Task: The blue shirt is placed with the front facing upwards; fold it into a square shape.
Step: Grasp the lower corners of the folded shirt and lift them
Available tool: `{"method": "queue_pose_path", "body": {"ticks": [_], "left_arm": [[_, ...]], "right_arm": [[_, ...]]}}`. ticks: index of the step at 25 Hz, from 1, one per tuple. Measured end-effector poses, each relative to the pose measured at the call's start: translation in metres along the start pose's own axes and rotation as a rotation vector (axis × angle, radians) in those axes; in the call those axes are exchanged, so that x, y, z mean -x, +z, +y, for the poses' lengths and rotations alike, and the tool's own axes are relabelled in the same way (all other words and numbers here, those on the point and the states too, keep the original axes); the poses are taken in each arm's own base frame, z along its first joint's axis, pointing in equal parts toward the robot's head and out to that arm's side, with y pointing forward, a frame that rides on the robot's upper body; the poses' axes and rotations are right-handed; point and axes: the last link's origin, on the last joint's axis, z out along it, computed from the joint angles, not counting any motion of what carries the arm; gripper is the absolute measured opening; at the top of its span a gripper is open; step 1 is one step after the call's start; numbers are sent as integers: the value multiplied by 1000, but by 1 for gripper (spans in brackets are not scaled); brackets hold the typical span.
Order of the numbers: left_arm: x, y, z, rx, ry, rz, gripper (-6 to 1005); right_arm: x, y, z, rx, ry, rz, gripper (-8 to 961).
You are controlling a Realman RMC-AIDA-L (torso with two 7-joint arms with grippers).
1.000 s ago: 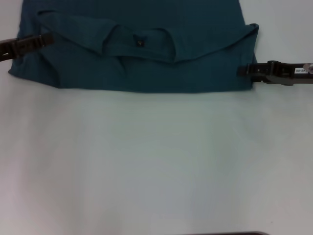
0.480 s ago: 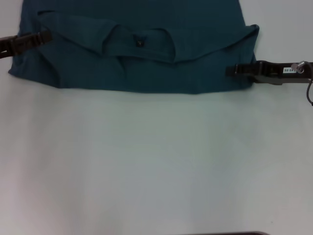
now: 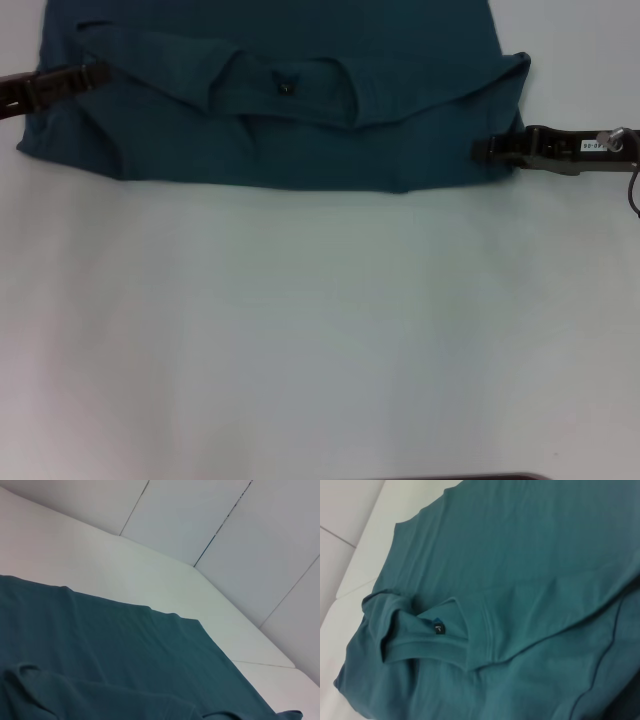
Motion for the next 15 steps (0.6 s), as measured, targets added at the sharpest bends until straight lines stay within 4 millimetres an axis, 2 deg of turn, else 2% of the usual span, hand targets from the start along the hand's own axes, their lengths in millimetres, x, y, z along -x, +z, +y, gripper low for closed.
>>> {"method": "queue_pose_path", "body": {"ticks": [2, 7, 15], "left_arm": [[0, 0, 0, 1, 0, 0, 746], [0, 0, 0, -1, -1, 1, 744], [2, -2, -5, -25, -5, -8, 740]], "right_arm": [[0, 0, -1, -1, 2, -2, 627], [0, -1, -1, -3, 4, -6, 393], [0, -4, -5, -9, 13, -15, 82]]}}
